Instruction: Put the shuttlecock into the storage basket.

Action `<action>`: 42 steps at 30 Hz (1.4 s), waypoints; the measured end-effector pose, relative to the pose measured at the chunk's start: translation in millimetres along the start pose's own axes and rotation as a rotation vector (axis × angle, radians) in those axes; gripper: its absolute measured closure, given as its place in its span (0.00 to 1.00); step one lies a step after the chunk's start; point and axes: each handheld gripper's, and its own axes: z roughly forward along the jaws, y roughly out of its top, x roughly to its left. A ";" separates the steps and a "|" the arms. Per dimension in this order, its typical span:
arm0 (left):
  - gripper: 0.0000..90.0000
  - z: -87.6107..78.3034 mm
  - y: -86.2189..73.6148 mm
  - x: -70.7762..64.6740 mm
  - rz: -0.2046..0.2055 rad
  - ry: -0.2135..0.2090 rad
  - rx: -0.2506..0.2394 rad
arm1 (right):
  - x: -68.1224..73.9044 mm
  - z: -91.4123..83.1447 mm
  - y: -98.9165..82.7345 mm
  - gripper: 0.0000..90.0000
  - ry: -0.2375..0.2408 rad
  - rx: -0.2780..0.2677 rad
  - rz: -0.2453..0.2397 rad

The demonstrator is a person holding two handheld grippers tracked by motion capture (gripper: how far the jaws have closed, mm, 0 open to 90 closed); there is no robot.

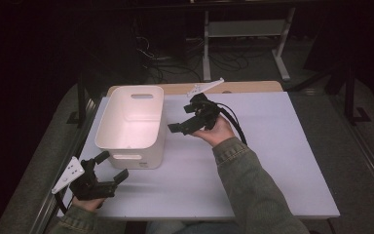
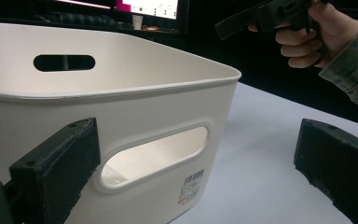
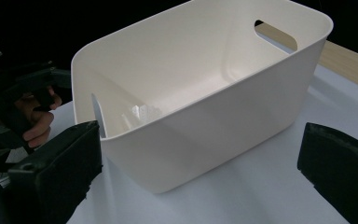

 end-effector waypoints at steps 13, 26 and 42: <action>0.00 -0.3 0.1 0.3 -0.002 0.005 0.001 | -10.6 -15.1 -21.6 0.00 -0.008 -0.017 0.032; 0.00 -0.2 0.1 0.0 -0.003 0.003 0.001 | -20.9 -30.7 -42.4 0.00 -0.027 -0.041 0.047; 0.00 0.0 0.0 0.3 0.001 0.006 0.008 | -31.3 -54.0 -68.8 0.00 -0.044 -0.079 0.089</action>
